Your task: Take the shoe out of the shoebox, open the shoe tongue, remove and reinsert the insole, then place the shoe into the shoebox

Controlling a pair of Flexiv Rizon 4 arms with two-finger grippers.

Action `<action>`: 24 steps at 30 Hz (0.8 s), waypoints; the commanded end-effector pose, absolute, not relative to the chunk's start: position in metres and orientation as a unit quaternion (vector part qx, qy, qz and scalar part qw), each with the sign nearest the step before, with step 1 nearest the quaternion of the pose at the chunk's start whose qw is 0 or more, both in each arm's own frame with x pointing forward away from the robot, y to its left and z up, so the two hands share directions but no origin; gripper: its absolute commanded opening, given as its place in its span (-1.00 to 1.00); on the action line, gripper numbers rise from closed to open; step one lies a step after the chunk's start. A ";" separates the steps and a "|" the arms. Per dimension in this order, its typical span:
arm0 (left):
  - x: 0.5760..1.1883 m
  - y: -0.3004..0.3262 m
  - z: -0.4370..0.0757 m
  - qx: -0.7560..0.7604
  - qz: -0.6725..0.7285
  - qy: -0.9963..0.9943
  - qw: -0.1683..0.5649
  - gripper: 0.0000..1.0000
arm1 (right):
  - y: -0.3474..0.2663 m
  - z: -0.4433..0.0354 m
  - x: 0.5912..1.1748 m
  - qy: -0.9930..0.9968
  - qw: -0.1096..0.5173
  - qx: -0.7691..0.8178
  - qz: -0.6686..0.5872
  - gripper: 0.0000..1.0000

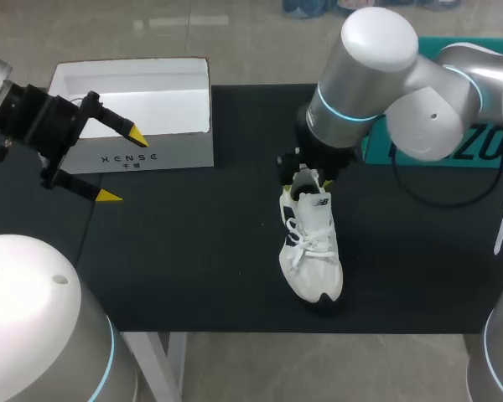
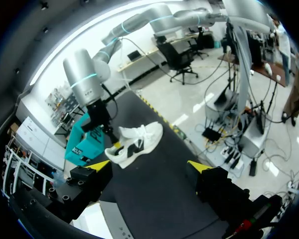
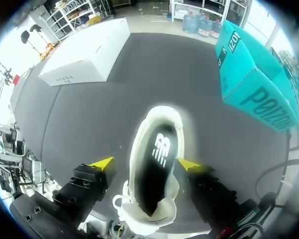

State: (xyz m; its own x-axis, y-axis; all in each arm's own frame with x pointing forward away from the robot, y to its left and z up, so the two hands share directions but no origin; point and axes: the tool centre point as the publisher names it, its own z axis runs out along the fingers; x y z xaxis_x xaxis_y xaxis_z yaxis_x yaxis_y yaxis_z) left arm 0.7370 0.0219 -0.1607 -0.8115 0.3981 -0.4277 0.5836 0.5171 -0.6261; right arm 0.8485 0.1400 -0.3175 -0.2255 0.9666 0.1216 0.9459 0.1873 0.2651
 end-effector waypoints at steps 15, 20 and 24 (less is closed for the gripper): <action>0.737 0.022 -0.160 0.285 -0.400 0.864 0.115 1.00 | 0.101 -0.280 0.799 0.764 0.057 0.629 0.133 -0.73; 0.737 0.022 -0.160 0.285 -0.400 0.864 0.115 1.00 | 0.101 -0.288 0.785 0.764 0.041 0.632 0.124 -1.00; 0.737 0.022 -0.160 0.285 -0.400 0.864 0.115 1.00 | 0.104 -0.298 0.776 0.764 0.026 0.634 0.117 -1.00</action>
State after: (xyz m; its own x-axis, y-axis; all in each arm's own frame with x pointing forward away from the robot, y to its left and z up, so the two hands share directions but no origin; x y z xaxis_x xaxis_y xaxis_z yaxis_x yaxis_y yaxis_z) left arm 0.7370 0.0219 -0.1607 -0.8115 0.3981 -0.4278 0.5837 0.5171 -0.6261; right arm 0.7769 0.1040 -0.2896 -0.1944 0.9761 0.0974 0.9624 0.1706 0.2115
